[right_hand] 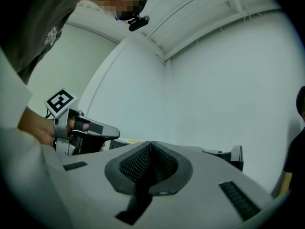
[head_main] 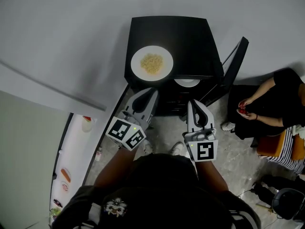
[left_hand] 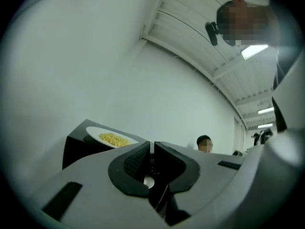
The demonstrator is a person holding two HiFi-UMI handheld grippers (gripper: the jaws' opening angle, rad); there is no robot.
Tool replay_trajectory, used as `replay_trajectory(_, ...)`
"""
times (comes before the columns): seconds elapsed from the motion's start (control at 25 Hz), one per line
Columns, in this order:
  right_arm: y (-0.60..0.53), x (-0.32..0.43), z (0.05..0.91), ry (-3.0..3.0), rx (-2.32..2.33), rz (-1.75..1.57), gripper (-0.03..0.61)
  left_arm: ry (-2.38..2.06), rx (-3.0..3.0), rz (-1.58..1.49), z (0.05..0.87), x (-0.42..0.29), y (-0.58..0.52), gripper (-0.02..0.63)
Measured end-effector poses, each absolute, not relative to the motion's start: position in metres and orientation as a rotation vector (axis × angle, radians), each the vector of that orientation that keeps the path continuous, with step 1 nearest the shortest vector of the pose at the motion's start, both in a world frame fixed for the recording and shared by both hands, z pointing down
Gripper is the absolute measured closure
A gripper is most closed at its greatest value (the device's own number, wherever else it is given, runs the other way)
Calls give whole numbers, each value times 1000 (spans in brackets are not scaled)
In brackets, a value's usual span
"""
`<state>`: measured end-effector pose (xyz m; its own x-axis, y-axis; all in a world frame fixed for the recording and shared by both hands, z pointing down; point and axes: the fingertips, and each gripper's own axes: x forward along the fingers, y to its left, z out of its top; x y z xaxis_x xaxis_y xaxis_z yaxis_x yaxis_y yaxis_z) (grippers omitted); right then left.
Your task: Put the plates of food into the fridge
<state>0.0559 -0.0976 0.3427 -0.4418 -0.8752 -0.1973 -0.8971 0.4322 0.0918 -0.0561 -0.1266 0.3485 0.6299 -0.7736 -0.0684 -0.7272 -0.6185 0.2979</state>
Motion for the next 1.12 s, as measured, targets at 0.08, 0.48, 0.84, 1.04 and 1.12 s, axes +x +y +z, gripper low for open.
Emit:
replay_trajectory(0.08,-96,55,342,2554,-1582,279,554,-1168,2500,-392,347,-63,-133,591)
replay_trajectory(0.48,-94,56,345,2564,-1573,255,554,-982,1828,-787,366,-94,-162,433)
replay_trajectory(0.84,-96,58,342,2556,-1591,243,554,-759,1492,-974,379,-90,-179,433)
replay_trajectory(1.04,-97,57,342,2560,-1580,254,554,-752,1427,-971,382,-90,-189,433)
replay_trajectory(1.12,-96,58,343,2570,-1586,246,554,-751,1407,-960,384,-89,-191,444)
